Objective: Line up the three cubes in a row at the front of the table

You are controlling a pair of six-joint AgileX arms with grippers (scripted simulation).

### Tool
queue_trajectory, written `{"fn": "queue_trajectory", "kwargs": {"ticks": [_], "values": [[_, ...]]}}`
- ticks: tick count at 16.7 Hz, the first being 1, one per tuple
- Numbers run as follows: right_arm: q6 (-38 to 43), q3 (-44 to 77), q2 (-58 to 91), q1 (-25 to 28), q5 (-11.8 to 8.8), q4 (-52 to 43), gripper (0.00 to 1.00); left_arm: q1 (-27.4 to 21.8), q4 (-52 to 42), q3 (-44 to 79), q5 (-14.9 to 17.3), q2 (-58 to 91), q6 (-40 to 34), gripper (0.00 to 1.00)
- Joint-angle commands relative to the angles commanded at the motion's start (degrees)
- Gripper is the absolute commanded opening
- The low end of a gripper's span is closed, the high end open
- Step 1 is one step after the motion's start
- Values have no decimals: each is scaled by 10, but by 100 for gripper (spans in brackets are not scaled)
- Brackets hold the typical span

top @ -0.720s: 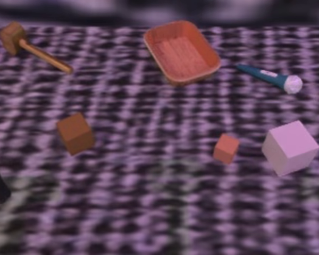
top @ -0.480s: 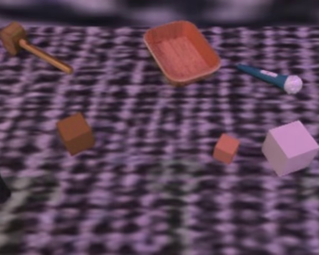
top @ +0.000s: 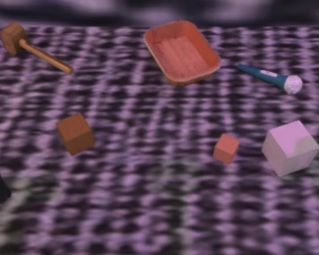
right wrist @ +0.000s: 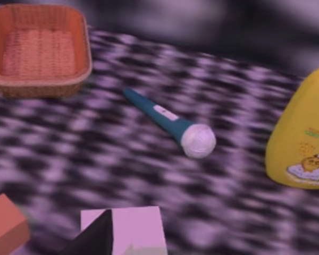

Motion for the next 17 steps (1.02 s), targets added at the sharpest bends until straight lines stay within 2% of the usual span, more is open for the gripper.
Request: {"fn": "queue_trajectory", "kwargs": {"ticks": [10,17], "values": [[-142,465,644,132,-1,-316,100,0,0,0,0,0,0,100],[-208,690,901,192,1,-450,100,0,0,0,0,0,0,100]]}}
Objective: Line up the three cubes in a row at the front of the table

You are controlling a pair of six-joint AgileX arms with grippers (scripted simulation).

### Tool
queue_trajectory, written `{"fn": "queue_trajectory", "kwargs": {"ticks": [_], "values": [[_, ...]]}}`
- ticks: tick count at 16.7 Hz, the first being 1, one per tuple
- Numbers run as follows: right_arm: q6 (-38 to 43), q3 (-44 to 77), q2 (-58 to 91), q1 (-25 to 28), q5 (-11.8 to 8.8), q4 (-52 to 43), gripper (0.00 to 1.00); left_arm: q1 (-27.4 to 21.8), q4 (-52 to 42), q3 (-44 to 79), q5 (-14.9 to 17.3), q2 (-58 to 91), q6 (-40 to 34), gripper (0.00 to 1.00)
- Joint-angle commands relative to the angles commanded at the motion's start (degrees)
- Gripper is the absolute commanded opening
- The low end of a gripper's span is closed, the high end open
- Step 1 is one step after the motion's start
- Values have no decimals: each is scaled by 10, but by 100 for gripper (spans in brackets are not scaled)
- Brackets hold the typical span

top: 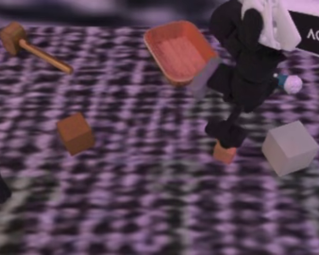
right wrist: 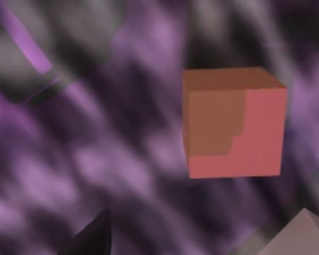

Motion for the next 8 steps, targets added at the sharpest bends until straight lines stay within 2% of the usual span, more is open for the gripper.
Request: {"fn": "queue_trajectory", "kwargs": {"ticks": [8], "values": [[-9,34,38,6,1,-17,100,0,0,0,0,0,0,100]]}}
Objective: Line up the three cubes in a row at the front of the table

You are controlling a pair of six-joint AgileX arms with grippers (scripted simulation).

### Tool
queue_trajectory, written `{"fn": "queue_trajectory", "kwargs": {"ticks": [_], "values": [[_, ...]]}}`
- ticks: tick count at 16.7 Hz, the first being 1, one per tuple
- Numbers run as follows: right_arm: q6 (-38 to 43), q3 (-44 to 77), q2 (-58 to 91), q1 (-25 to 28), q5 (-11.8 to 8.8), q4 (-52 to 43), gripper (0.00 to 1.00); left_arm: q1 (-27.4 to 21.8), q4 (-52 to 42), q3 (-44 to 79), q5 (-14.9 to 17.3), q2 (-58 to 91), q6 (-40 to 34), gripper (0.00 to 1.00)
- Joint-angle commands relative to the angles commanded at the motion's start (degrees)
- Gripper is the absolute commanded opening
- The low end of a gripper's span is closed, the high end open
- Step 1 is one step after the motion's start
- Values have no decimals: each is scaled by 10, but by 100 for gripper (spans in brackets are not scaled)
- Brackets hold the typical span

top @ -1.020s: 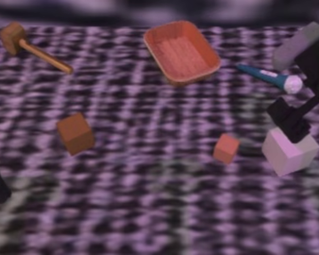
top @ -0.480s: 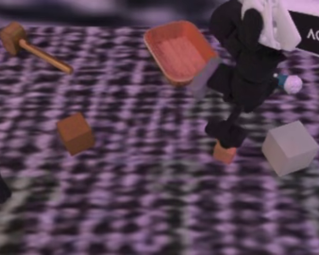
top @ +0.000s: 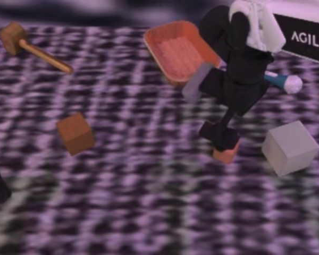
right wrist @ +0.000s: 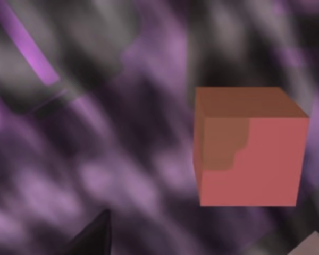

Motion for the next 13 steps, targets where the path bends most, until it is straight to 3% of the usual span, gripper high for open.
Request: {"fn": "queue_trajectory", "kwargs": {"ticks": [3,9,13], "values": [[-1,-16,10,2,0,23,100,0,0,0,0,0,0,100],[1,-88,64,3,1,155,100,0,0,0,0,0,0,100],[1,-96,71,4,1,166,100,0,0,0,0,0,0,100]]}}
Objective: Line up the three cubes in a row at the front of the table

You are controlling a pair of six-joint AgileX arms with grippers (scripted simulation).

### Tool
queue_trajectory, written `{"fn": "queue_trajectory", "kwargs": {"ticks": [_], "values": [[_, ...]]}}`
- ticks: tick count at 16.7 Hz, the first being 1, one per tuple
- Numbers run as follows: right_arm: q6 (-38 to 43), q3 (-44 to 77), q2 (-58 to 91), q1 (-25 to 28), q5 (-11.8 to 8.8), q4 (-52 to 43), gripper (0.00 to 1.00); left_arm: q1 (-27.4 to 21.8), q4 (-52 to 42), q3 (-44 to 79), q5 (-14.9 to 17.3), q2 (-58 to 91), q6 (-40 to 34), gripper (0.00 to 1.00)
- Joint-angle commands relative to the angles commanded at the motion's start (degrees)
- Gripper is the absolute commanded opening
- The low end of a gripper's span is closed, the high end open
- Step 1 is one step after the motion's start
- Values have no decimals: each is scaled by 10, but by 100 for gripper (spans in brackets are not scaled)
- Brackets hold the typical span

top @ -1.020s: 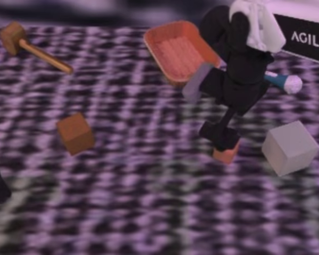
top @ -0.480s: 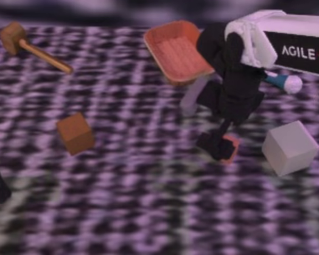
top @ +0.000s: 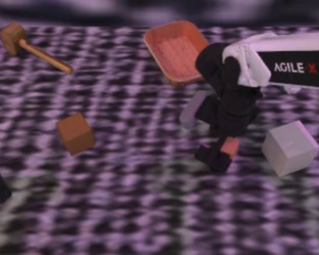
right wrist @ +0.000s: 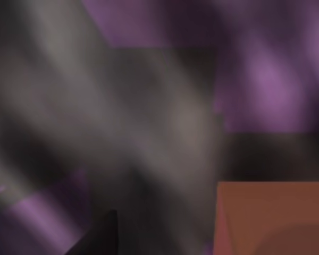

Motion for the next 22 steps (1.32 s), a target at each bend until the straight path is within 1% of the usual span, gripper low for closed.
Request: {"fn": "queue_trajectory", "kwargs": {"ticks": [1,14,15,22], "values": [[0,0,0,0,0,0,100,0,0,0,0,0,0,100],[0,0,0,0,0,0,2,0,0,0,0,0,0,100],[0,0,0,0,0,0,0,0,0,0,0,0,0,100],[0,0,0,0,0,0,0,0,0,0,0,0,0,100]]}}
